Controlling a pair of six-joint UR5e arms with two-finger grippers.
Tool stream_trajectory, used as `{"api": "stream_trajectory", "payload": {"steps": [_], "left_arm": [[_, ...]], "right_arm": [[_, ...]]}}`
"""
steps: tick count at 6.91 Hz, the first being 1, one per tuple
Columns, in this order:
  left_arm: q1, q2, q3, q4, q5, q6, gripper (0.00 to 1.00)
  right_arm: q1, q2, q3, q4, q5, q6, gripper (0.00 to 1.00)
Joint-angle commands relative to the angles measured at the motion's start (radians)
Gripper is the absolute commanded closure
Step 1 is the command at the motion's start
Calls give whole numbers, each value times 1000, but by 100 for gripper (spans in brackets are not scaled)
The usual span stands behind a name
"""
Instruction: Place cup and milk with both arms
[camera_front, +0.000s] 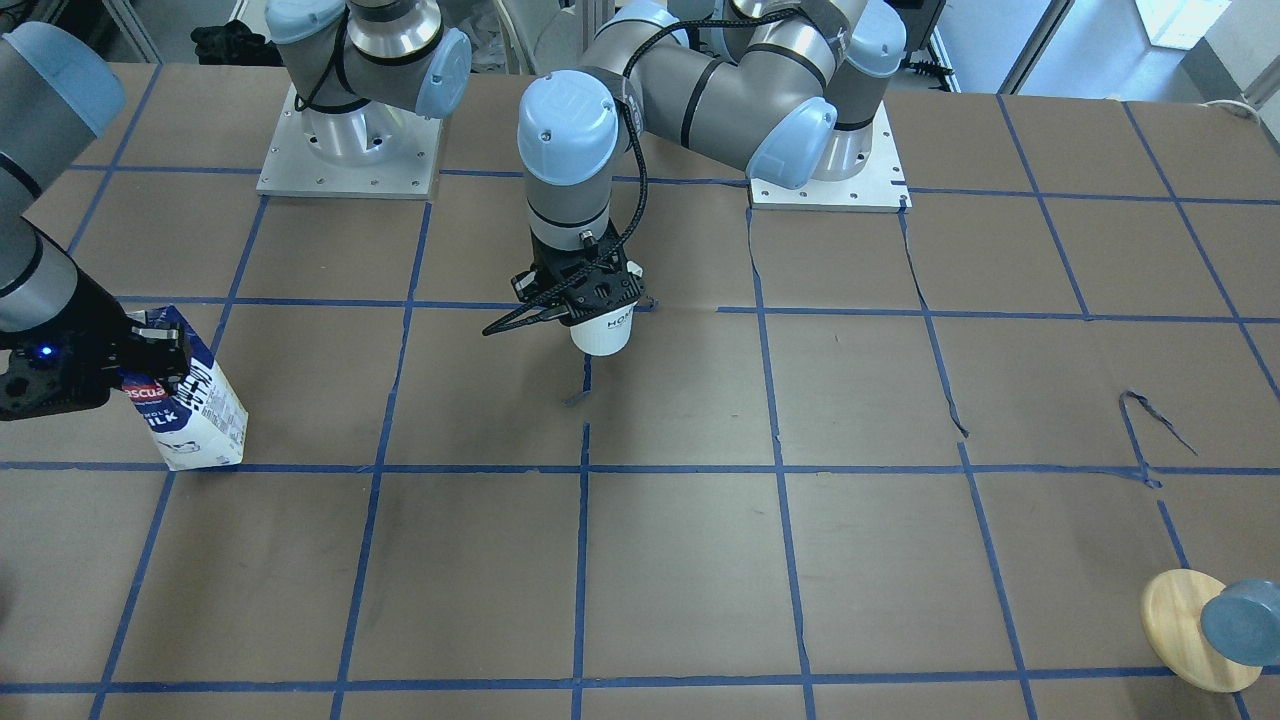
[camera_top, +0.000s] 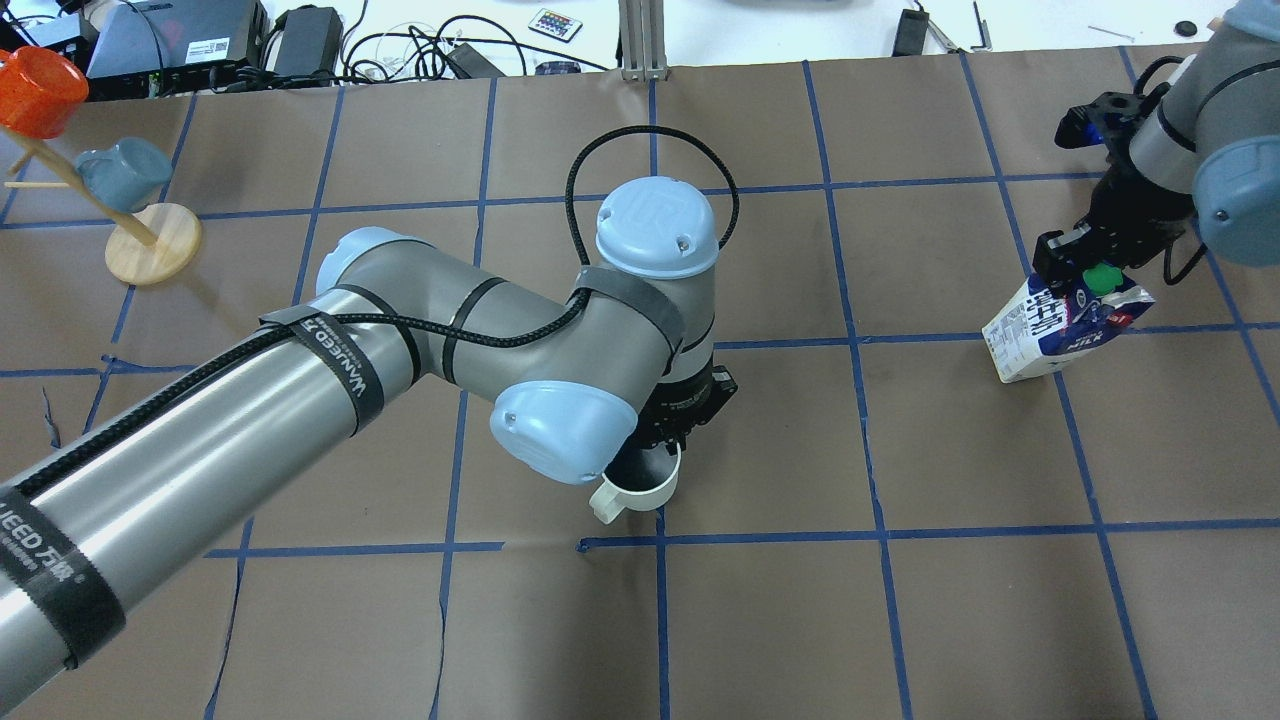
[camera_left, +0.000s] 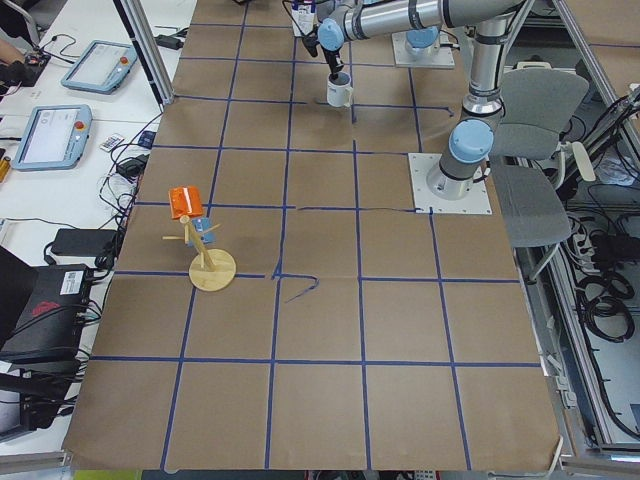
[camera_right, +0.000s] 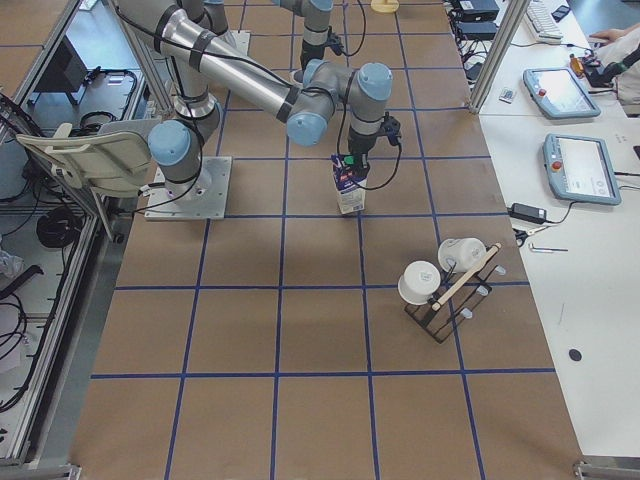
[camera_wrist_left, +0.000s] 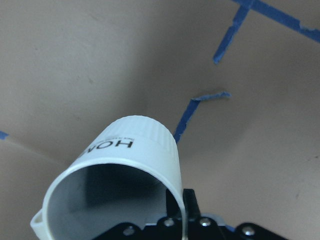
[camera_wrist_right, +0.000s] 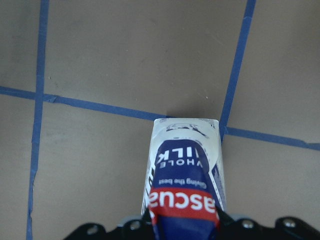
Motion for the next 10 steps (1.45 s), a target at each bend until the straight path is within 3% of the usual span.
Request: {"api": "stream_trajectory", "payload": {"steps": [1,2,6,7,8,10], "left_arm": [[-5,-123,144,64,7,7,100],[24,-195,224,65,11,25,100],[81,-226,225,66,19,113,100],[81,-222,228,61,20,114,47],[90,-222,239,63,20,114,0],[154,-150,246,20,20,187,0]], "right_arm": [[10,12,-147,144,10,9,80],[22,24,-178,154,16,18,80],[169,26,-189,154,36,277,80],[205,27,-188,154,36,333,80],[225,30,-188,155,38,375,79],[240,32,-183,155,76,458,79]]}}
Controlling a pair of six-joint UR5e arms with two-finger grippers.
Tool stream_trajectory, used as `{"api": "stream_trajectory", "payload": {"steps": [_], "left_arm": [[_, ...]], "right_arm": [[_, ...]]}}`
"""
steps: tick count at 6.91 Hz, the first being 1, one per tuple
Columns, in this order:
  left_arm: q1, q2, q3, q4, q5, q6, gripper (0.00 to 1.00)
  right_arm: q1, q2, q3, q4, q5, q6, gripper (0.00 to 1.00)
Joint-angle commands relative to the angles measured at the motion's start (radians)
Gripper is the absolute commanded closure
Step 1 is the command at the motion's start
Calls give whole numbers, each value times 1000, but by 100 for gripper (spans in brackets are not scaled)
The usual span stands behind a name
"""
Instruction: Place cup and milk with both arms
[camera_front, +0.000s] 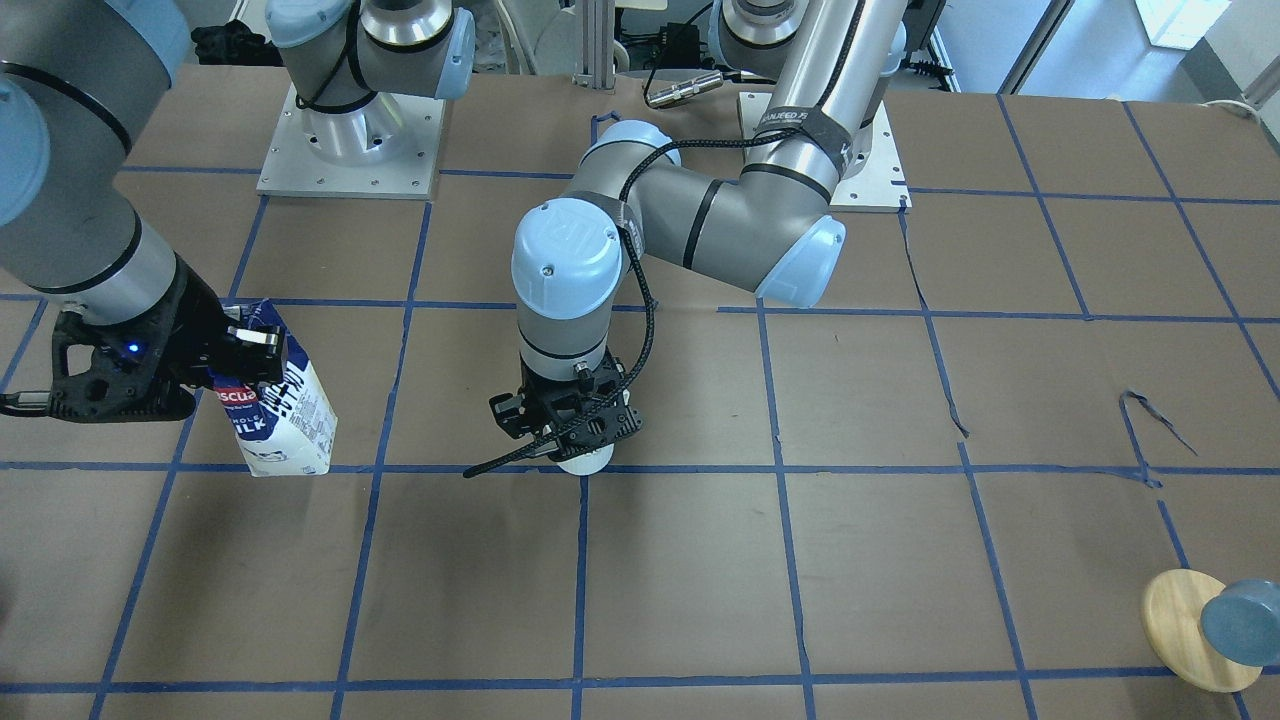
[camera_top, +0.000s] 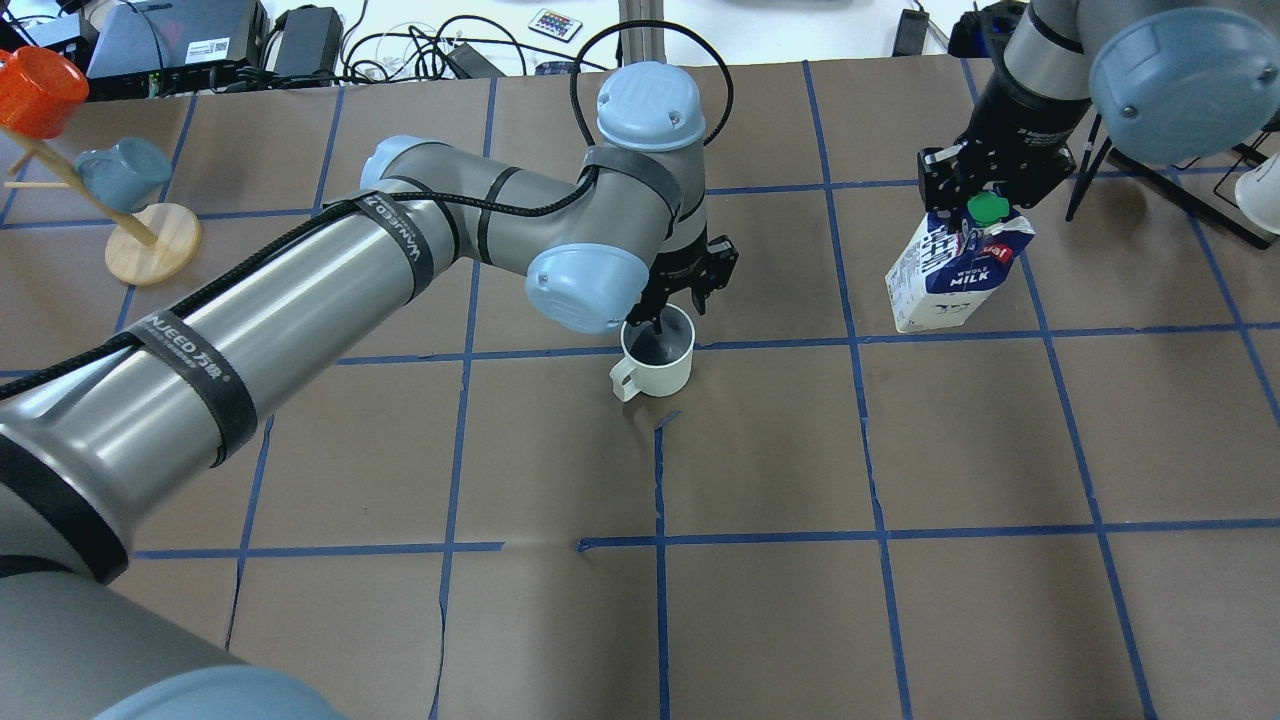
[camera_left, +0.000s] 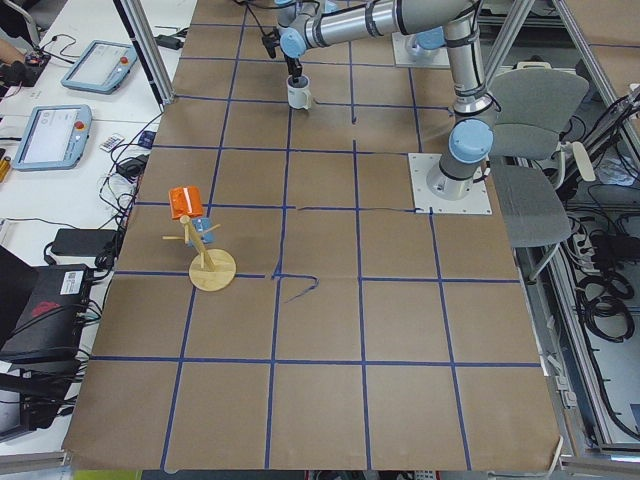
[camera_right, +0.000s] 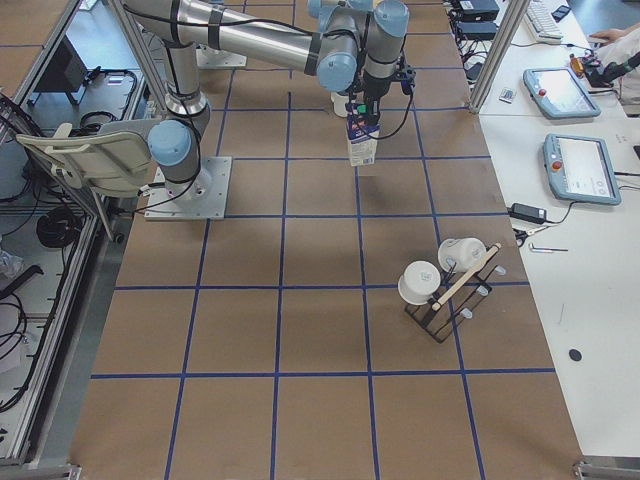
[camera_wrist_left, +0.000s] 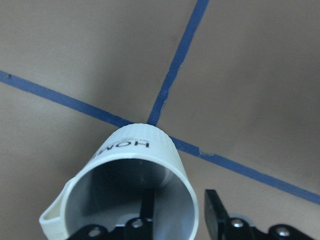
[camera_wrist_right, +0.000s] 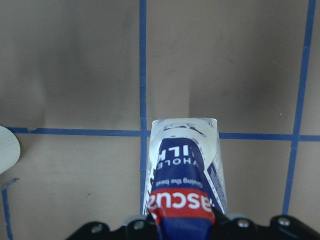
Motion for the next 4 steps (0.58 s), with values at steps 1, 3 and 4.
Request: {"api": "stream_trajectory", "payload": {"steps": [1,3,4], "left_arm": [[66,102,-6,-111,1,144,0],[98,254,-12,-333,7,348,0],[130,338,-15,-462,7,468,0]], "right_arm": [[16,15,4,1,47,107,79],[112,50,-2,-27,51,236,79],[167,68,-2,-75,52,269,79]]}}
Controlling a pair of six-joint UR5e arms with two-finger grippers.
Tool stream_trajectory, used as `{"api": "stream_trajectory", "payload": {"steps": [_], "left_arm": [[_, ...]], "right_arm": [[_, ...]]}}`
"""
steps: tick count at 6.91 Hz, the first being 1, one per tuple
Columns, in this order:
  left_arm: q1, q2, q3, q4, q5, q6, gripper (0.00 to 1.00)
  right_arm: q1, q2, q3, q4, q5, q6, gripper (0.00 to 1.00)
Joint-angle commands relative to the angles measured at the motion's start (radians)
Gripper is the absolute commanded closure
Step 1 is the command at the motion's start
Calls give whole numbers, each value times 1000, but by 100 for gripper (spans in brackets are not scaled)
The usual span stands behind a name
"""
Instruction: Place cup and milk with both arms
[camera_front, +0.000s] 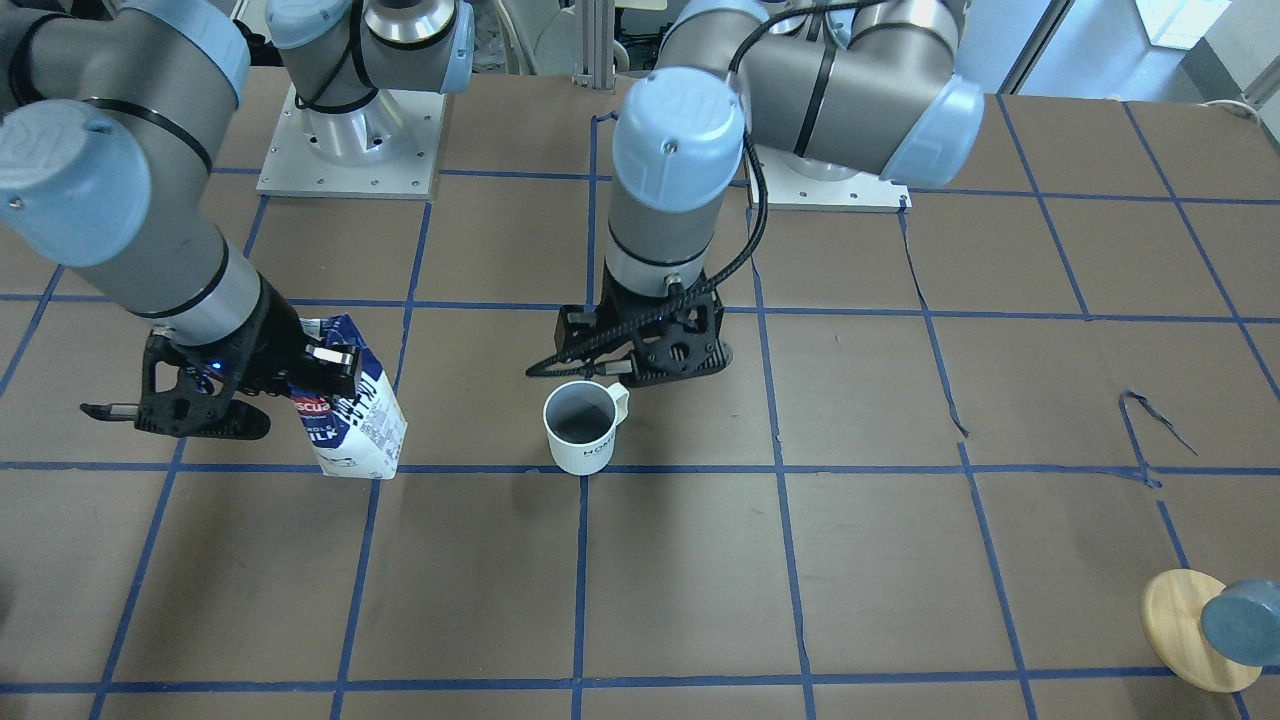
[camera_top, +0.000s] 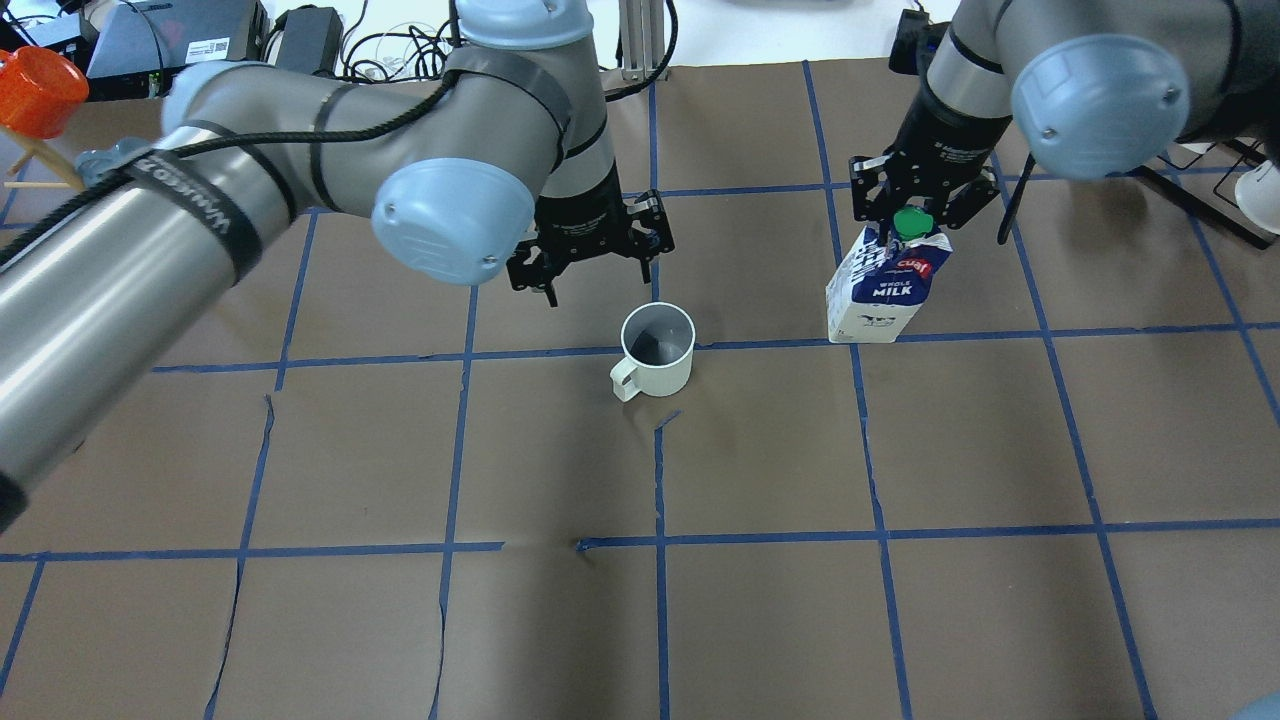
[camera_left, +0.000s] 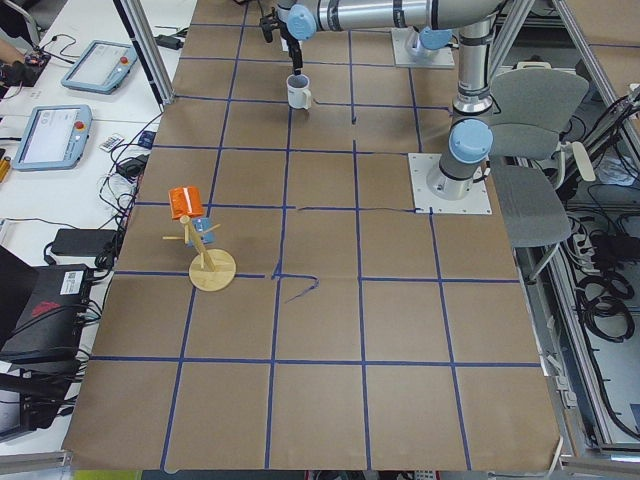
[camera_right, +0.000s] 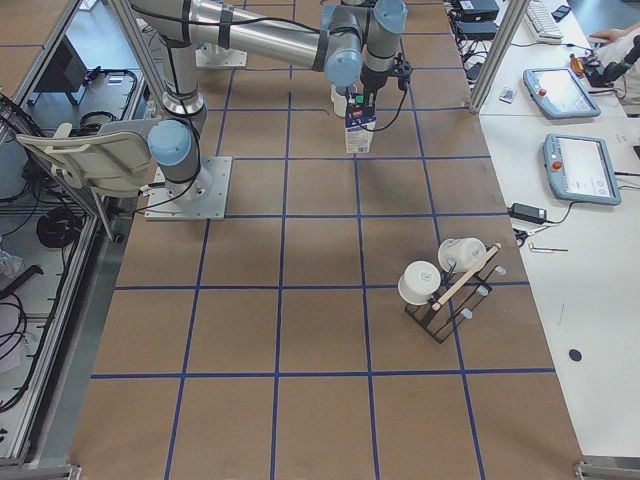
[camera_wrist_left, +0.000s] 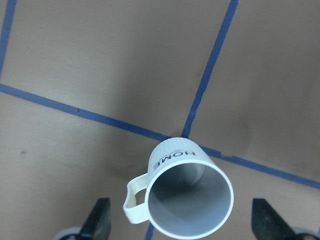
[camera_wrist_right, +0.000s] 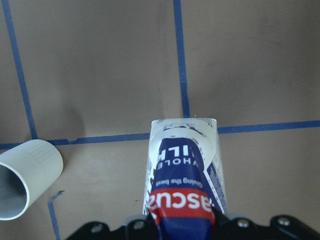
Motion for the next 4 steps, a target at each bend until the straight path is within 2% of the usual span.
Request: {"api": "stream_trajectory", "payload": {"steps": [1,2,4], "left_arm": [[64,171,-2,-261,2,179,0],[76,234,4,-272,2,181,0],[173,271,-5,-267,15,370,0]], "right_arm": [[84,35,-1,-44,33,130,79],[89,50,-1,-61,77,142,79],[160,93,-6,-116,75,165,78]]}}
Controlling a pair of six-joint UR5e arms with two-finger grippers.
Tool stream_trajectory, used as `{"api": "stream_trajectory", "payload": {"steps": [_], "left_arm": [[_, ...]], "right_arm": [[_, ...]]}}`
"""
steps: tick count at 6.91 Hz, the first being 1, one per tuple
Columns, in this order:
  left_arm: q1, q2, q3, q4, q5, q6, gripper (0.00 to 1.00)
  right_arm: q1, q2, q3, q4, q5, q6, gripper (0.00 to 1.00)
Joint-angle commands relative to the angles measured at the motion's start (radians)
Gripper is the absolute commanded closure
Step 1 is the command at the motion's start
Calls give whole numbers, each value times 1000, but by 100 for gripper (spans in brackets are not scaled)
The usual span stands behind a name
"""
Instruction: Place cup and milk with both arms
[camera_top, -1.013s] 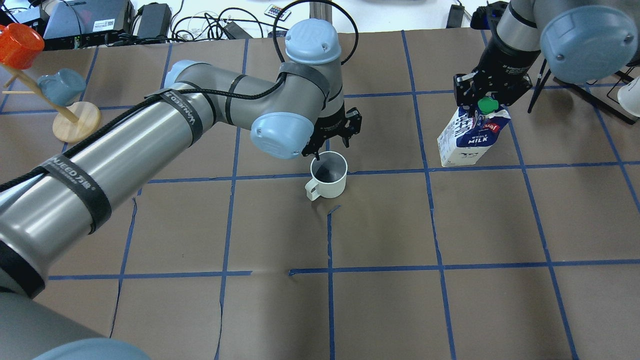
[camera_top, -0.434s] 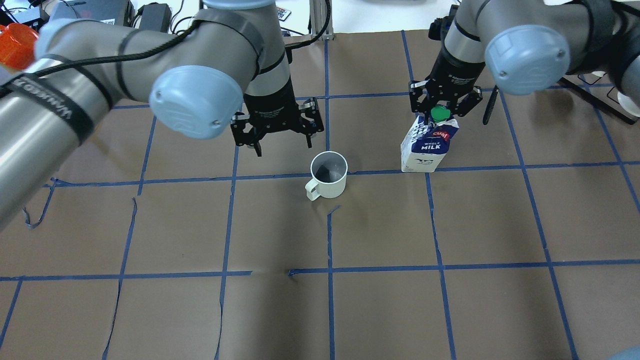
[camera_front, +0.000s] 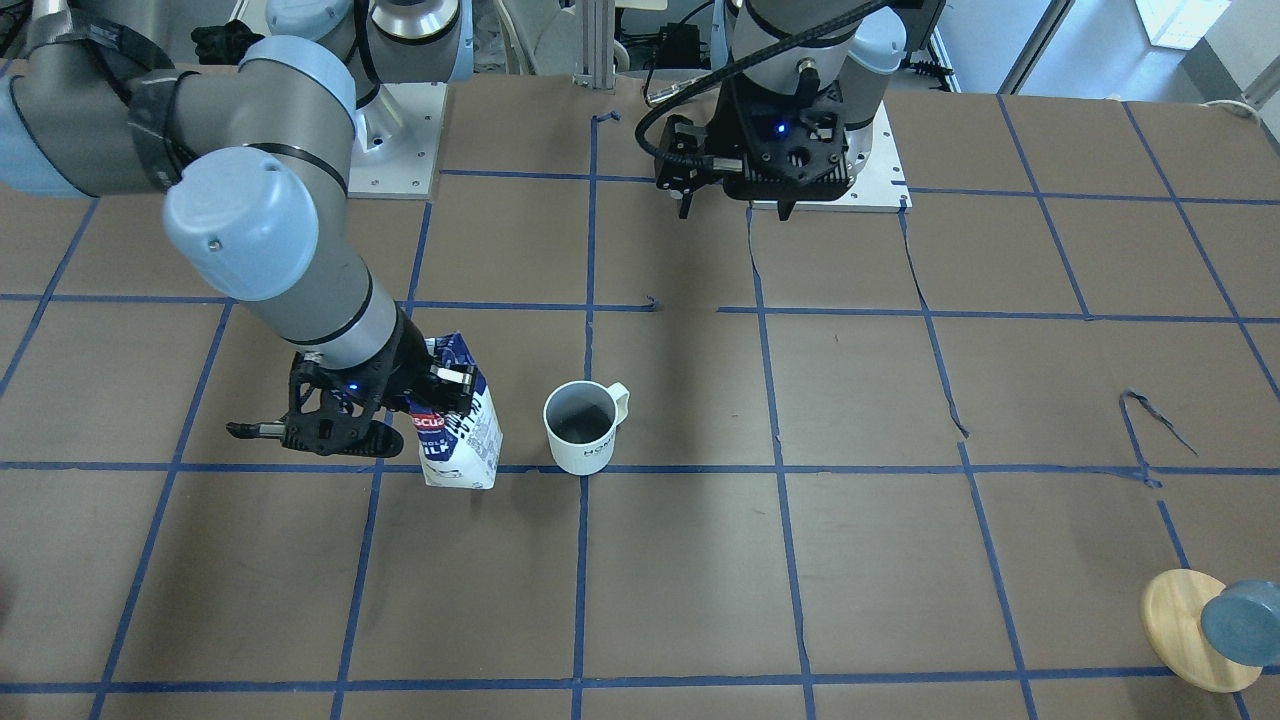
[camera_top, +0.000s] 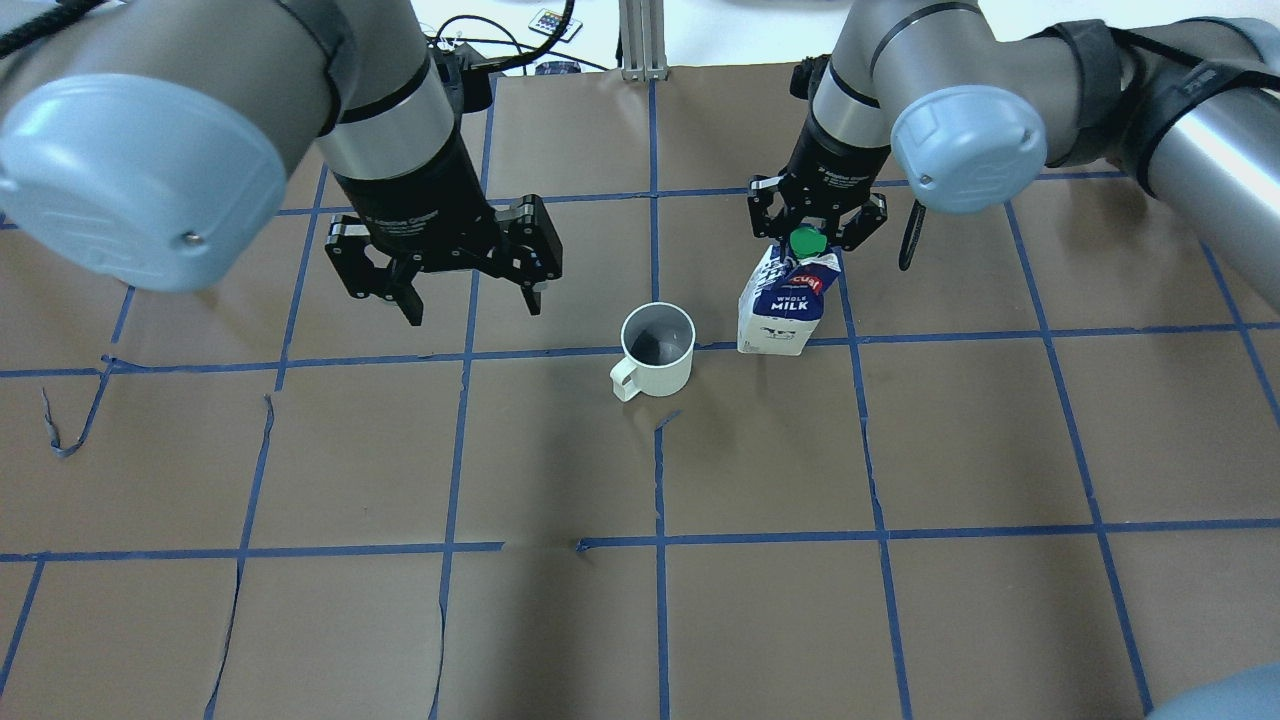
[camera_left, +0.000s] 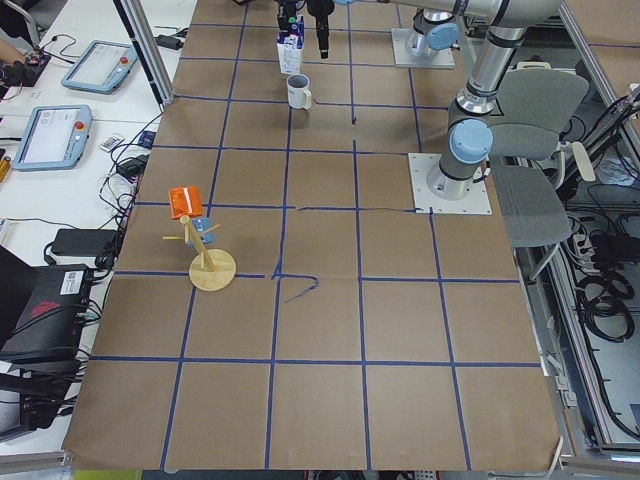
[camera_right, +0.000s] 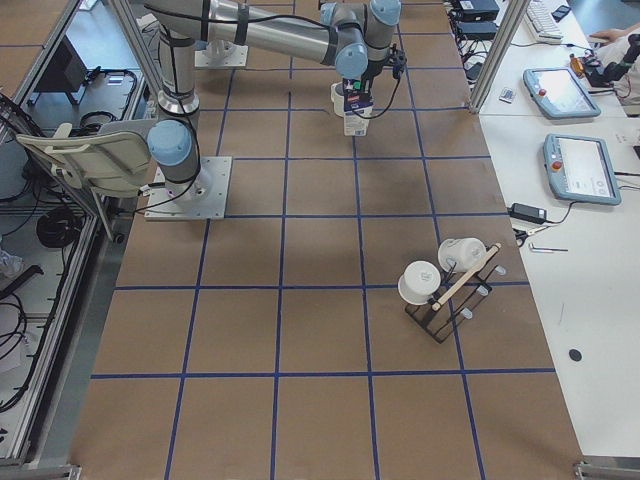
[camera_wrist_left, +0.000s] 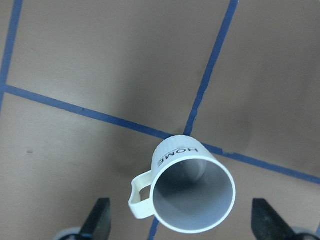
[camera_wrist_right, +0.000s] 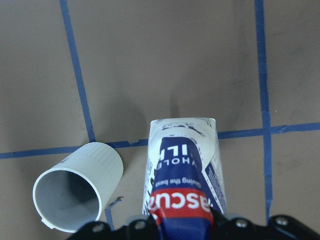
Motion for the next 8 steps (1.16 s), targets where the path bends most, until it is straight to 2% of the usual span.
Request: {"api": "stream_trajectory", "payload": {"steps": [1,2,5,6,7,8], "left_arm": [[138,37,13,1,16,250,0],[198,46,23,1,15,350,0],[217,56,11,20,9,370,0],[218,56,11,33,10,370,0],[218,57,10,34,12,367,0],[218,59,10,33,13,366,0]], "right_arm": [[55,49,-25,-38,4,36,78],[90,66,-44,-40,-5,41,78],[92,83,-41,-38,-11,27,73],[92,83,-39,-35,-12,26,64],[92,83,-36,-30,-12,24,50],[92,83,-35,-26,-12,23,46]]}}
